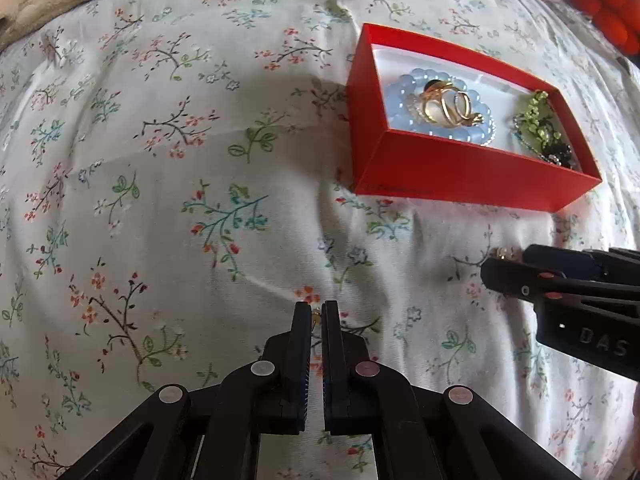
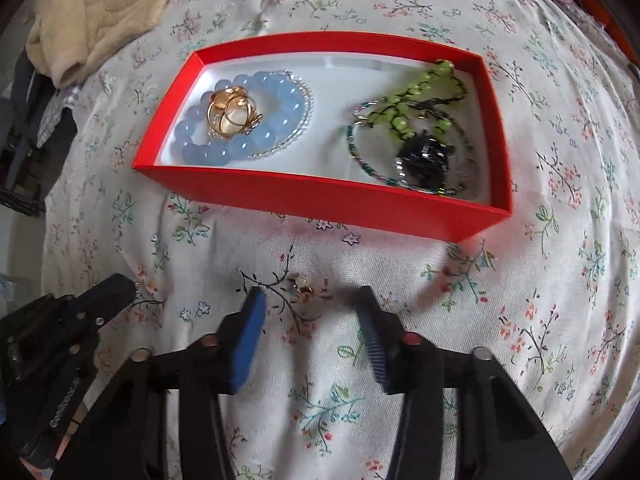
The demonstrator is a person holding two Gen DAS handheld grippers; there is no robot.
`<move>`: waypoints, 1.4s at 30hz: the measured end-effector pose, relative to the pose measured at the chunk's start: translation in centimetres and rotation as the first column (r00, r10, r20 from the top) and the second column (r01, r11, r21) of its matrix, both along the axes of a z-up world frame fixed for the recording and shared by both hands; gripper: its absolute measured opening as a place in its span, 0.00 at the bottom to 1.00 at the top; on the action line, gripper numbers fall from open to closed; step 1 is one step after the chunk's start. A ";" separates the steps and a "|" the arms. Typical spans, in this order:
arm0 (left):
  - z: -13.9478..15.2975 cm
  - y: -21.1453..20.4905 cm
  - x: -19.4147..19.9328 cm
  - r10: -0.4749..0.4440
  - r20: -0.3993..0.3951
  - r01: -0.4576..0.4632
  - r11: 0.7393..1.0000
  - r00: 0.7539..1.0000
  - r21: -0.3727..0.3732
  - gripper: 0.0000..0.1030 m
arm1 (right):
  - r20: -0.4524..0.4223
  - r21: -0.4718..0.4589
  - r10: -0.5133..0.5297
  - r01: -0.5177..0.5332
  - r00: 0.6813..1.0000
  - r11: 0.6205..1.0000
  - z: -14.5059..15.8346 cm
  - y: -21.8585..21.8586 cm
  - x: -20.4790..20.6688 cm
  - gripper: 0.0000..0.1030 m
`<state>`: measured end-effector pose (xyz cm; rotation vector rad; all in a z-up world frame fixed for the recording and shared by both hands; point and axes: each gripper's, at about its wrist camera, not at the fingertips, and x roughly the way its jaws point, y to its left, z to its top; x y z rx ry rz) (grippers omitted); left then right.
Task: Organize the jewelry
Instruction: 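Grasp a gold stud with the left tool while the right tool grasps another stud, then carry both studs into the red box and open both tools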
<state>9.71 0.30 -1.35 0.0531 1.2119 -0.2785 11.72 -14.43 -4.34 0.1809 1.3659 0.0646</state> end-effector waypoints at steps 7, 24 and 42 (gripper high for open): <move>-0.1 0.5 0.1 0.005 -0.009 -0.005 1.000 1.000 -0.007 0.00 | 0.026 -0.086 0.072 -0.069 0.997 0.994 -0.4 2.4 0.8 0.25; -0.3 -0.1 0.2 0.003 -0.010 -0.003 1.000 1.000 0.000 0.00 | 0.047 -0.146 0.112 -0.104 0.993 0.984 0.2 1.1 -1.0 0.05; 0.9 -0.1 0.3 0.010 0.015 -0.010 0.999 1.000 -0.036 0.00 | 0.075 -0.126 0.084 -0.074 0.994 0.989 3.0 -2.6 -3.2 0.05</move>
